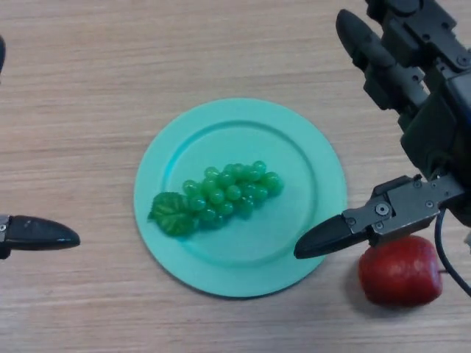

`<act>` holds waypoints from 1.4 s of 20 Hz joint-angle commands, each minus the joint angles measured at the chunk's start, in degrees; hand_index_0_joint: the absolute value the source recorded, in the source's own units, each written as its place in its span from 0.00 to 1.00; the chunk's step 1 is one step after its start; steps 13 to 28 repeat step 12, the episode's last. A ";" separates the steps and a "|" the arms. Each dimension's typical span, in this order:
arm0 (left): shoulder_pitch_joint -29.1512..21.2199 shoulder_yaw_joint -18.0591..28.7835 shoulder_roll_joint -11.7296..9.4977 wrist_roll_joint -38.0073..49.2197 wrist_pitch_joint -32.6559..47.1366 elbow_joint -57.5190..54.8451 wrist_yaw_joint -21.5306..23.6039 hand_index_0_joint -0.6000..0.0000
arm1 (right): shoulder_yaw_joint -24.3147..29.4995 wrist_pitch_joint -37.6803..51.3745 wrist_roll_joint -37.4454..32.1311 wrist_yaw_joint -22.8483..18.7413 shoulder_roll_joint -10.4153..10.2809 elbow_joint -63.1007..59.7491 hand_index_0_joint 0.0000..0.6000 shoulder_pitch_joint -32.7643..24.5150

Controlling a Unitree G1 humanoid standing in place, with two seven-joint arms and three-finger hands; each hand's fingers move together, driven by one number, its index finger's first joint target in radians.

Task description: Pick up the green grapes and place it on the plate

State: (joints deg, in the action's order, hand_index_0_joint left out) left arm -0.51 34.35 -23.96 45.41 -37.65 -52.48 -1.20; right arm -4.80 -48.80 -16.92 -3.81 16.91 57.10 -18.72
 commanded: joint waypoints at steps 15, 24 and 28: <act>-2.89 -0.46 -0.61 -19.64 9.39 -3.18 -9.88 1.00 | 1.27 9.25 2.84 1.14 2.65 2.90 0.00 0.02; -2.89 -0.46 -0.61 -19.64 9.39 -3.18 -9.88 1.00 | 1.27 9.25 2.84 1.14 2.65 2.90 0.00 0.02; -2.89 -0.46 -0.61 -19.64 9.39 -3.18 -9.88 1.00 | 1.27 9.25 2.84 1.14 2.65 2.90 0.00 0.02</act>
